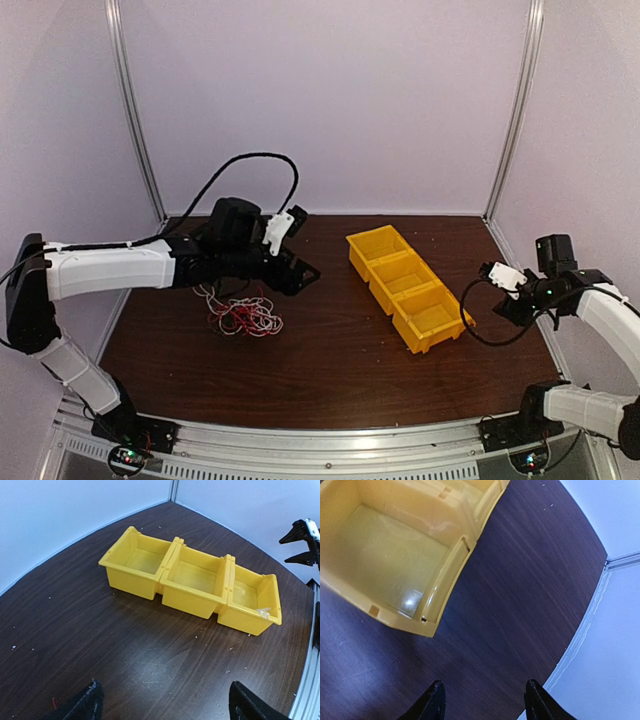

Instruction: Untangle the cables

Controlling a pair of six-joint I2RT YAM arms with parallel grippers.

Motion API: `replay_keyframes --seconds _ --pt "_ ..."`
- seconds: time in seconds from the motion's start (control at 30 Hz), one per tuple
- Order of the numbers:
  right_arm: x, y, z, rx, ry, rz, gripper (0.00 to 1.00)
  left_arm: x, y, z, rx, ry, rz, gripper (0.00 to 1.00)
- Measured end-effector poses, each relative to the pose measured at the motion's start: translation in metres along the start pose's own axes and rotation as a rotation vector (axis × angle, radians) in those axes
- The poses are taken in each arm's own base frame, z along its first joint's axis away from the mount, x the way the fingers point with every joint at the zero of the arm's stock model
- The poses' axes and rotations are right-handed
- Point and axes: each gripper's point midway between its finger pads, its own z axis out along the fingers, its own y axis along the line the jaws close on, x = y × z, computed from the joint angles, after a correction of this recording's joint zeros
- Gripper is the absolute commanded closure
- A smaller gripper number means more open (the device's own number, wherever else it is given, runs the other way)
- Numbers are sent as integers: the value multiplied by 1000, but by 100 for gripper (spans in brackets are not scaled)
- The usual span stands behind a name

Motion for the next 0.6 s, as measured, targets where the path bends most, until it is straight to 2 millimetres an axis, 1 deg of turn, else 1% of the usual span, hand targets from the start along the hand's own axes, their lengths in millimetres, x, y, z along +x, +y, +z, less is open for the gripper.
replay_keyframes --seconds 0.07,0.17,0.3,0.4,0.5,0.6 --pt "11 9 6 -23 31 -25 50 0 -14 3 25 1 -10 12" --pt "24 21 16 -61 69 -52 53 -1 -18 3 21 -4 -50 13" --pt "35 29 27 -101 106 -76 53 0 -9 3 -28 -11 -118 14" --pt "38 32 33 -110 109 -98 53 9 3 1 -93 0 -150 13" --pt "39 34 39 -126 105 -121 54 15 12 -6 -148 6 -158 13" --pt "39 39 47 -161 101 -141 54 12 19 -20 -198 -7 -161 13"
